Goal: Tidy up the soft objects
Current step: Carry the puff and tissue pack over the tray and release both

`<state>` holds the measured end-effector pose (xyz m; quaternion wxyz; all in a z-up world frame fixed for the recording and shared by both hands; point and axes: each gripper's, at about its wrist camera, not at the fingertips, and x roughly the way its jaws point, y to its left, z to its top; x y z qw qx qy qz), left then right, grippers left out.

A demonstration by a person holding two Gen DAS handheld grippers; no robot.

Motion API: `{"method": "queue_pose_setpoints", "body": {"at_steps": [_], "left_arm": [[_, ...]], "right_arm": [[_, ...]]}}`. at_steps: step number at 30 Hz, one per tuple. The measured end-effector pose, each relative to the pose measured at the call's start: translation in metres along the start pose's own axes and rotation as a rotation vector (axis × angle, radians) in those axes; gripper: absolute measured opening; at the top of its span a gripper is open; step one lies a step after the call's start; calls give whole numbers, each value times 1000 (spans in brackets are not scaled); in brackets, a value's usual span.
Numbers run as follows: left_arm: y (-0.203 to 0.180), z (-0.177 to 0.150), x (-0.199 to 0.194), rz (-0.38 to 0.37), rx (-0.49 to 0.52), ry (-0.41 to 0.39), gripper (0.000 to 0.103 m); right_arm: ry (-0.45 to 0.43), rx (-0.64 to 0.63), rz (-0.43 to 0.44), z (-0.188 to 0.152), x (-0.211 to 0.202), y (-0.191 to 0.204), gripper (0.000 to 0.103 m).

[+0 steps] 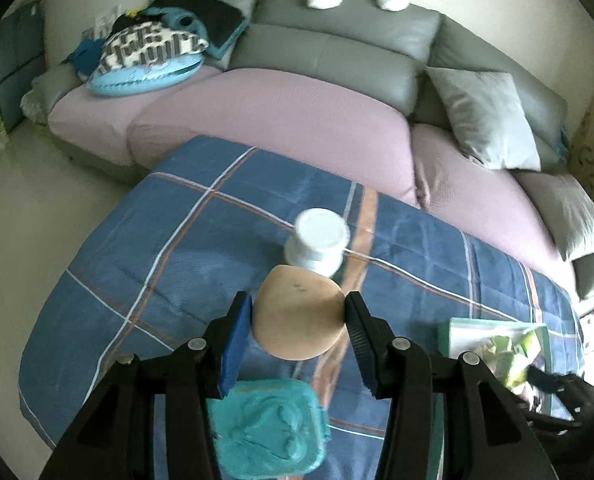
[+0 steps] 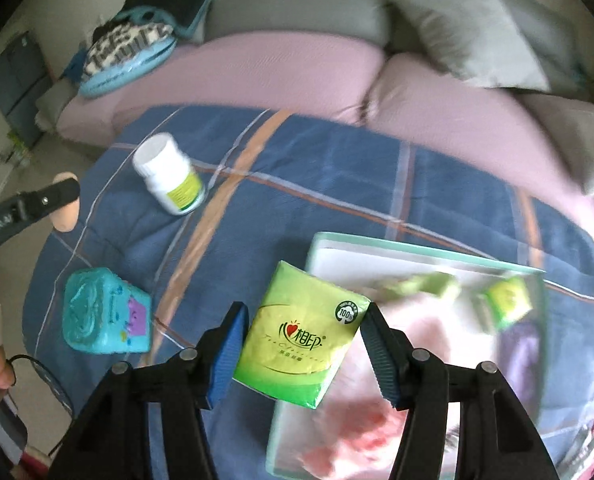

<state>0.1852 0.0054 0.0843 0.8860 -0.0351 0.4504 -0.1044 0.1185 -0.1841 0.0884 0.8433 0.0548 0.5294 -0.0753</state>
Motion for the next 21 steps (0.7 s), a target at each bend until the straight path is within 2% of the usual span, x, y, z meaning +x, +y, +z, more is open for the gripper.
{"method": "queue_pose_setpoints", "body": {"at_steps": [3, 9, 13, 16, 21], "left_arm": [[-20, -5, -10, -30, 52, -15, 50], [-80, -25, -27, -163, 198, -12, 50], [-127, -47, -29, -249, 314, 25, 50], [-152, -63, -23, -287, 369, 73, 50], [-178, -89, -4, -313, 425, 150, 50]], "right_arm": [[-32, 33, -61, -16, -23, -25, 61], [-41, 136, -130, -49, -43, -77, 61], [-15, 205, -181, -73, -41, -109, 61], [5, 248, -202, -90, -35, -128, 61], [34, 309, -195, -113, -21, -151, 61]]}}
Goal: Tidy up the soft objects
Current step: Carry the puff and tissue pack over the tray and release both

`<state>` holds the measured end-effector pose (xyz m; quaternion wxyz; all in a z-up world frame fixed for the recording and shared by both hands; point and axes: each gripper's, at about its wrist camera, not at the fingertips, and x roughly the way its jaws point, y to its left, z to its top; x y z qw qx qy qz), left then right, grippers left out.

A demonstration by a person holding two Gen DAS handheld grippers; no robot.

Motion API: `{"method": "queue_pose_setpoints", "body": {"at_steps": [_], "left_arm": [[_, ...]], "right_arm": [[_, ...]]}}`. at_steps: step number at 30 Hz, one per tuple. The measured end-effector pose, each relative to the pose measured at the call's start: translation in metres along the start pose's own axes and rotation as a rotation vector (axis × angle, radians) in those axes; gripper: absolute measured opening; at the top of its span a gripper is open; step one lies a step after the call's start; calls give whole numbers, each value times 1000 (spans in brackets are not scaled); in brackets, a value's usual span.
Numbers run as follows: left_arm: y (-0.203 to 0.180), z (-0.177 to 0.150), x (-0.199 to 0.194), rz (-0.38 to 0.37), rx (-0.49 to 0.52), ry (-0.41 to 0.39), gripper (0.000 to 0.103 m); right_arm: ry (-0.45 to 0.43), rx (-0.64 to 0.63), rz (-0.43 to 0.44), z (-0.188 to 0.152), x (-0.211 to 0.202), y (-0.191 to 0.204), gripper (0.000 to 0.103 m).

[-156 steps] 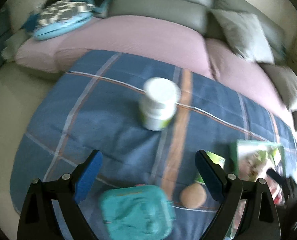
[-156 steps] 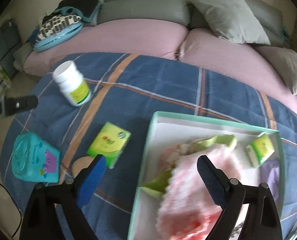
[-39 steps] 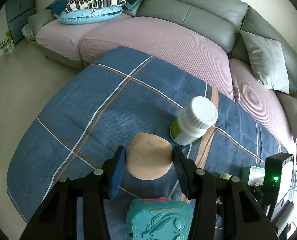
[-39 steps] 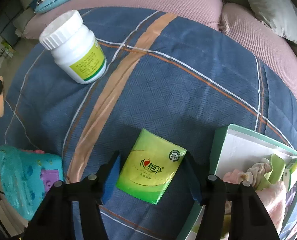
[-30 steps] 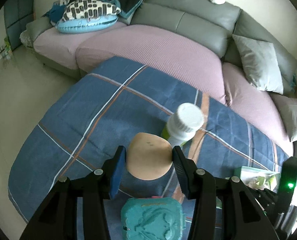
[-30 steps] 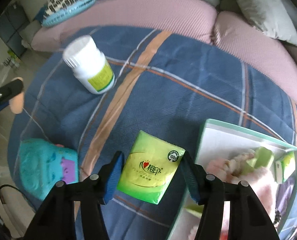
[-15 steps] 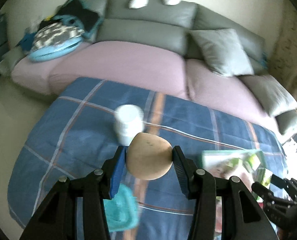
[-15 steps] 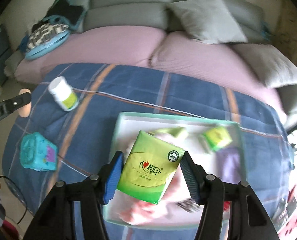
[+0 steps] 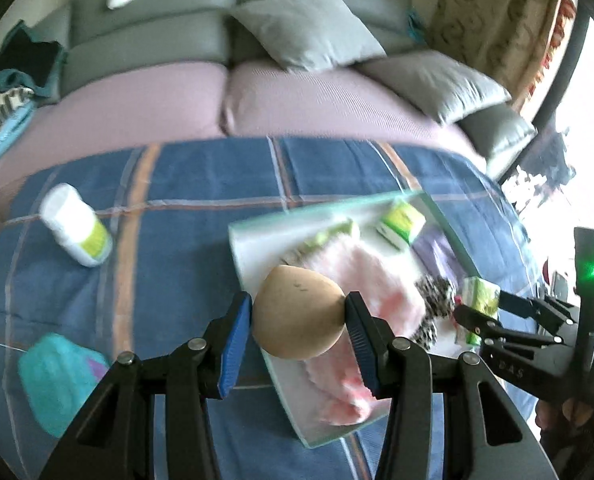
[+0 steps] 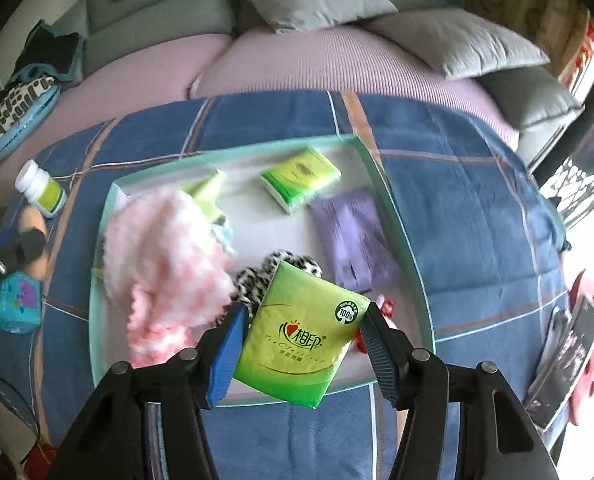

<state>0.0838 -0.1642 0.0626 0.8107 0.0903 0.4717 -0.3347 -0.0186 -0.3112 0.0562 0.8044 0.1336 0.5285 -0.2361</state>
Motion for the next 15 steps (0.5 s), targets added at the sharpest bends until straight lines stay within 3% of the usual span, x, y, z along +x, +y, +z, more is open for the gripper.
{"method": "queue_pose_setpoints", "body": {"at_steps": [9, 15], "left_arm": [[-9, -20, 42, -46, -2, 102, 50], [-9, -27, 47, -43, 2, 98, 51]], "right_arm": [[25, 26, 23, -11, 26, -11, 61], [6, -27, 21, -8, 27, -4, 61]]}}
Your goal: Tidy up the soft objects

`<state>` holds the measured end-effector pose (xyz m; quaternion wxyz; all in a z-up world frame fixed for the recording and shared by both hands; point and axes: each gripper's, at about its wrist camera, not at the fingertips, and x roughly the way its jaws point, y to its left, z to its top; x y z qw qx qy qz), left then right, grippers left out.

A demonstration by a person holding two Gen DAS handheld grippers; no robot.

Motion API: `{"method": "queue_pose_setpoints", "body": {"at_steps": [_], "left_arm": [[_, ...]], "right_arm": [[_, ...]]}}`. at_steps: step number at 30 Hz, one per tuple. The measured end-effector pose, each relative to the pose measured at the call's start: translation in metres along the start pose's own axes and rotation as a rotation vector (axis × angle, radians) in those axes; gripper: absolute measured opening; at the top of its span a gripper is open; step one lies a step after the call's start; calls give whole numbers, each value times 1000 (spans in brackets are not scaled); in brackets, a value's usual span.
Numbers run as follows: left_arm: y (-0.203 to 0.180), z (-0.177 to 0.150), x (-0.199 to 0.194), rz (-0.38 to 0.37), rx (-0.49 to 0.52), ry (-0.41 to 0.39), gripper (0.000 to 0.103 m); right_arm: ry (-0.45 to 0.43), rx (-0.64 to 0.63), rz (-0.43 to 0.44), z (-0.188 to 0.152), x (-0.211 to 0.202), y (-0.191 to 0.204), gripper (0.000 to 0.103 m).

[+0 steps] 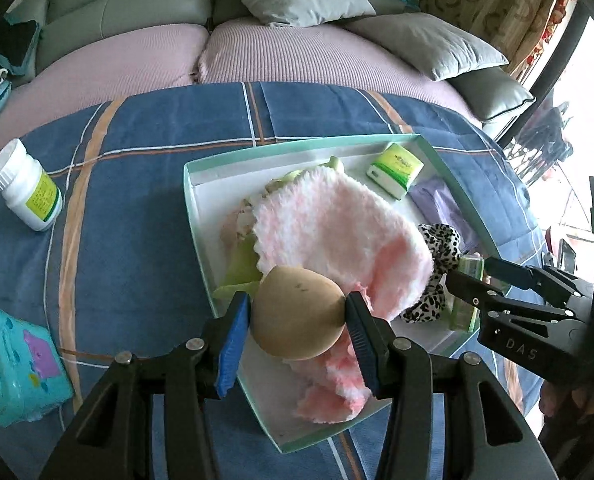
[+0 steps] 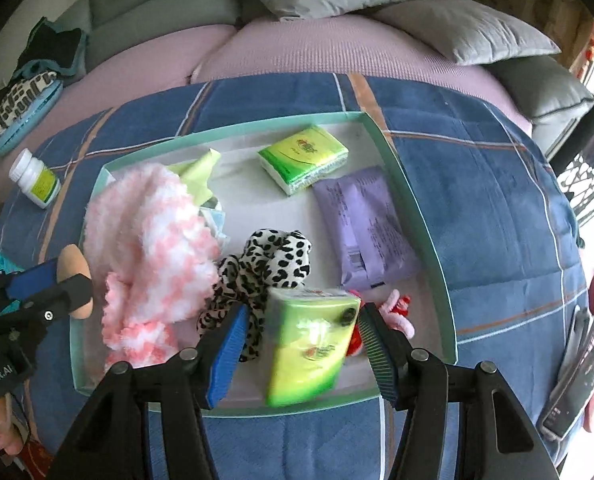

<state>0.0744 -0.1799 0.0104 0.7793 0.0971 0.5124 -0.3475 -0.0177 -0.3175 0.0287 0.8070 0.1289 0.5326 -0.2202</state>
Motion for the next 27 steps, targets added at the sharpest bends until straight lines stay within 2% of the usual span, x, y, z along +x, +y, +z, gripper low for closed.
{"method": "queue_pose_setpoints", "body": {"at_steps": [2, 3, 8, 12, 15, 18, 20, 24, 27], "left_arm": [[1, -3, 2, -9, -14, 7, 62], [2, -5, 2, -11, -18, 9, 64], [4, -15, -2, -2, -18, -9, 64], [11, -25, -9, 14, -39, -31, 66], [21, -35, -17, 47, -74, -45, 82], [34, -47, -30, 64, -129, -66, 85], [41, -54, -38, 84, -152, -82, 94], [50, -67, -55, 135, -169, -109, 94], [53, -76, -65, 172, -161, -120, 94]], "right_arm": [[1, -24, -8, 1, -1, 4, 61], [-2, -37, -14, 1, -2, 6, 61], [-12, -54, -23, -1, -11, 10, 63], [-23, -42, -18, -8, -20, 9, 69], [-25, -44, -25, -16, -25, 12, 76], [-19, -51, -24, -26, -28, 18, 81], [-14, -57, -23, -32, -29, 24, 84], [-16, -67, -7, -42, -34, 33, 88], [-12, -61, 7, -49, -38, 39, 96]]}}
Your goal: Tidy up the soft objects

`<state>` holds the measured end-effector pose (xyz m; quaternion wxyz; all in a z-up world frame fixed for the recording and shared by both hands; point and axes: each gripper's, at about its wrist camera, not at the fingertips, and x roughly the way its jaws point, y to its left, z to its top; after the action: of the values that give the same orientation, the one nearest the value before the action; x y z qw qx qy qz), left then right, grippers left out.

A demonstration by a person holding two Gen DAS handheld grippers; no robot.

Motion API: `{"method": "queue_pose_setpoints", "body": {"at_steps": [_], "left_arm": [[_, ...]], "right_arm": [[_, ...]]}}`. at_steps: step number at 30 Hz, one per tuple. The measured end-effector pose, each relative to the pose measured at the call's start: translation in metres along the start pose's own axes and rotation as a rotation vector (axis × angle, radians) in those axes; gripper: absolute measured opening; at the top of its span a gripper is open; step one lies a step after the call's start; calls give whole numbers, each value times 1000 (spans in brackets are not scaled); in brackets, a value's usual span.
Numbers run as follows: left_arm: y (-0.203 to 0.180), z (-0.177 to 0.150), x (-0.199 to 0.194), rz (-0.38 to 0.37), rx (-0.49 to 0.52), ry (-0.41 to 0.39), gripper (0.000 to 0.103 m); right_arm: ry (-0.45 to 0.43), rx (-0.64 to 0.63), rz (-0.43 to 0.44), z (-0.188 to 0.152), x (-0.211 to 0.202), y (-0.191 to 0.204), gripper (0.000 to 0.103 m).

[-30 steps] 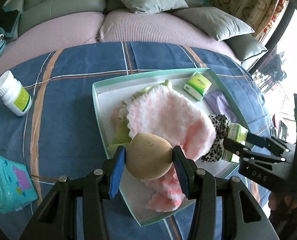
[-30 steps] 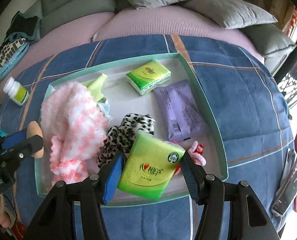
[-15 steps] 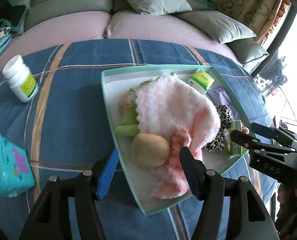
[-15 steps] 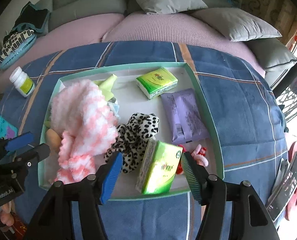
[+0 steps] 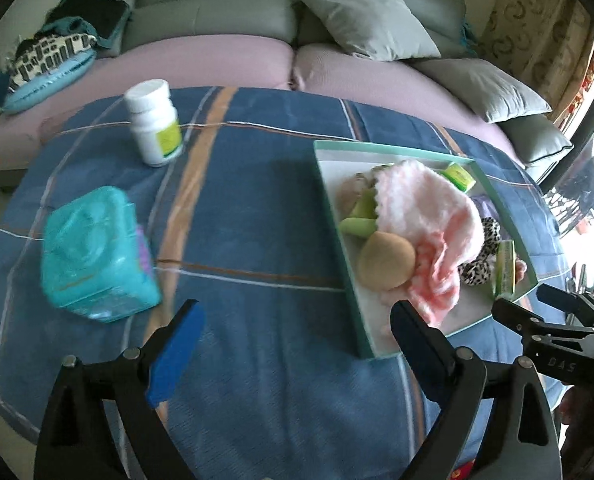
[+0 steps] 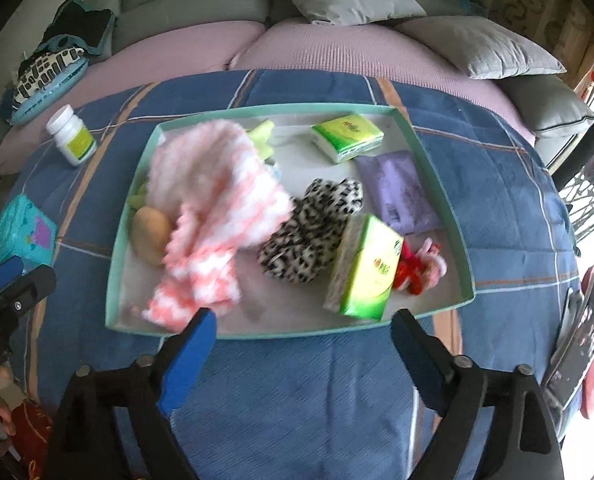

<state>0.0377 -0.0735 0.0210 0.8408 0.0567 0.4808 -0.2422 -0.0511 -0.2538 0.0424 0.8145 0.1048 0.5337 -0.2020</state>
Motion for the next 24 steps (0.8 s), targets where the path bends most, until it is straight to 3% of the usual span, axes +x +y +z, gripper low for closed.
{"method": "queue_pose_setpoints", "body": {"at_steps": [11, 24], "left_arm": [[7, -24, -20, 49, 7, 4, 94], [12, -46, -37, 118, 5, -6, 94]], "right_arm": [[-7, 18, 52, -30, -15, 20, 97], [-28, -6, 47, -54, -19, 35, 97]]}}
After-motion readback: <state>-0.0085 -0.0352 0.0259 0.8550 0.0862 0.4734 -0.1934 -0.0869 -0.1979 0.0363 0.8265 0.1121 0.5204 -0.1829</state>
